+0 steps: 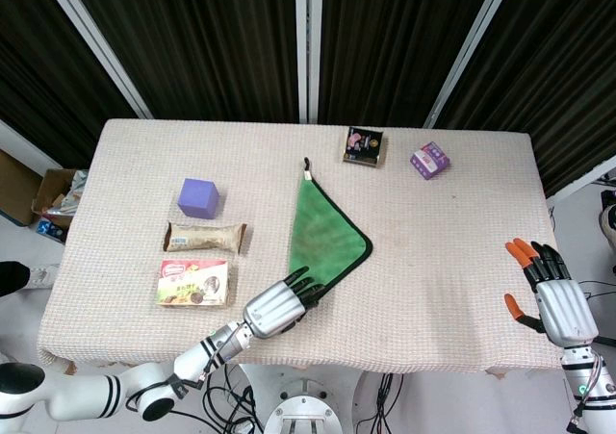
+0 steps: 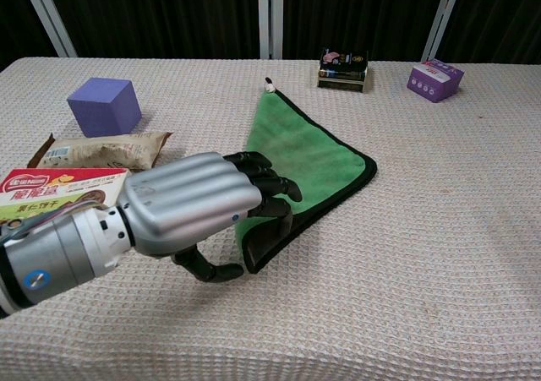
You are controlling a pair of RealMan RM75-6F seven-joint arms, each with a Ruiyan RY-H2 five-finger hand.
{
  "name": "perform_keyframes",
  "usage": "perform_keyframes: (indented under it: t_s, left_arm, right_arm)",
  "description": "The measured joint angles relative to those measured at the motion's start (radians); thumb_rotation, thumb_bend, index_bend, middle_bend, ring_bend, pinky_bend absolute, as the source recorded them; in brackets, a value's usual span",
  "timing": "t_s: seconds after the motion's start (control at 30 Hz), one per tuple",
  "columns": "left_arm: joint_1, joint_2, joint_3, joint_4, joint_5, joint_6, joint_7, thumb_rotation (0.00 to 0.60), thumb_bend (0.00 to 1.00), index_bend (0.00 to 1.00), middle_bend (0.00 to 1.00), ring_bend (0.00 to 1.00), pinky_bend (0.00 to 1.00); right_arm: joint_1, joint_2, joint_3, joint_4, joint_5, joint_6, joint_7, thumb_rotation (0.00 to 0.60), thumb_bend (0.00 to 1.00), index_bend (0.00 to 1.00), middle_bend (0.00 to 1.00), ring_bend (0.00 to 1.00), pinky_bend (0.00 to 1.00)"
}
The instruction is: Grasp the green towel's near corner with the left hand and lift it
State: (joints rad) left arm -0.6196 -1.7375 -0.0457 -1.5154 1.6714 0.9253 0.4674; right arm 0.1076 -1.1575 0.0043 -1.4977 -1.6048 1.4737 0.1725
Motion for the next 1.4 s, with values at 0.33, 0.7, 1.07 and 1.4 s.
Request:
perform_keyframes:
  t_s: [0.33,0.7,1.07,1.4]
  left_arm:
    - [-0.008,-0.013,0.013,0.019,-0.025,0.022,0.017,0.6,0.28,0.4,0.15,0.15,0.1]
    - [-0.029,-0.045,0.038,0.071,-0.025,0.026,-0.011,0.6,0.35,0.48,0.15,0.15,0.1]
    - [-0.03,-0.071,0.056,0.118,0.003,0.086,-0.05,0.6,0.54,0.65,0.22,0.15,0.1]
    - [0.007,0.016,0.123,0.026,0.08,0.232,-0.24,0.6,0.55,0.66,0.22,0.15,0.1]
  right_arm:
    - [-0.001,0.001,-0.003,0.0,-0.004,0.002,0.001,0.6,0.3,0.11,0.07,0.0,0.04]
    - [-0.009,-0.002,-0.006,0.019,-0.005,0.012,0.025,0.6,0.3,0.11,0.06,0.0,0.04]
    - [-0.005,-0.002,-0.006,0.019,-0.009,0.008,0.028,0.6,0.3,0.11,0.06,0.0,0.04]
    - [-0.005,0.01,-0.004,-0.008,-0.018,0.018,0.008,0.6,0.3,0.11,0.06,0.0,0.04]
